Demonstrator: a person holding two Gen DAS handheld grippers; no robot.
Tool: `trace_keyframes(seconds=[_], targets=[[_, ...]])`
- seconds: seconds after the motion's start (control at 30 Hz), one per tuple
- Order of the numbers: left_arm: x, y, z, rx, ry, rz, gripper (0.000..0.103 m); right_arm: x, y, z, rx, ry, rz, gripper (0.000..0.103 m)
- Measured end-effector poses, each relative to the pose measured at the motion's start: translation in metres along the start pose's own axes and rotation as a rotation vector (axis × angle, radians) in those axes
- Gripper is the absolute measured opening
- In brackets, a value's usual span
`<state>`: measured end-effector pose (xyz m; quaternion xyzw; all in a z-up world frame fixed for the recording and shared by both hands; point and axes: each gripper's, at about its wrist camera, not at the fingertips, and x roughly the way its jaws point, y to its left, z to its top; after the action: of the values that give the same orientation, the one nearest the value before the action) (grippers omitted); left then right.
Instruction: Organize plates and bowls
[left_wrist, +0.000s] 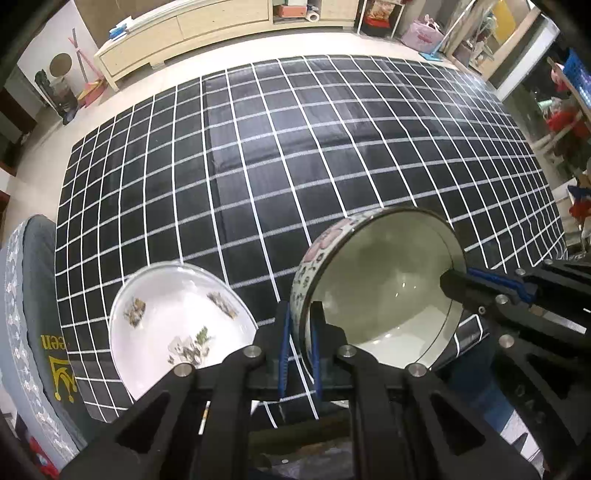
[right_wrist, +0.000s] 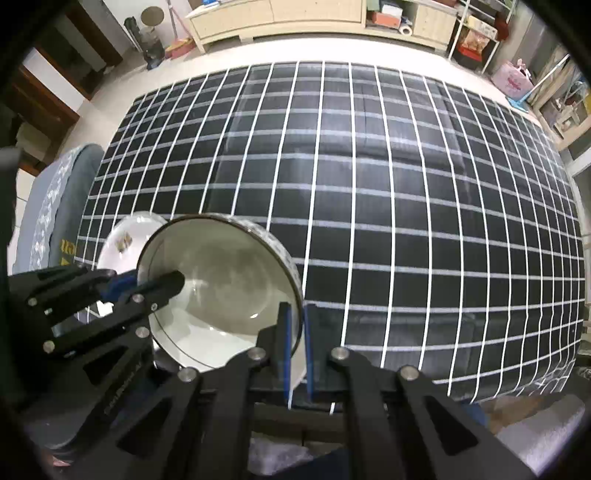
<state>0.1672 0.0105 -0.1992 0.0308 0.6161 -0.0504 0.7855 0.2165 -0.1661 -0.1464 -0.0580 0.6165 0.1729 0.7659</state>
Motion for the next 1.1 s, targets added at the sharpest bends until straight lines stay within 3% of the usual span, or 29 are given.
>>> trace_keyframes(seconds=[0.57, 1.1], targets=[[0.045, -0.021, -0.065, 0.054, 0.057, 0.018, 0.010, 0.025, 0.005, -0.014, -0.022, 0.059, -0.015, 0.009], [0.047, -0.024, -0.052, 0.057, 0.036, 0.015, 0.012, 0.029, 0.007, -0.010, -0.038, 0.053, -0.034, 0.009]])
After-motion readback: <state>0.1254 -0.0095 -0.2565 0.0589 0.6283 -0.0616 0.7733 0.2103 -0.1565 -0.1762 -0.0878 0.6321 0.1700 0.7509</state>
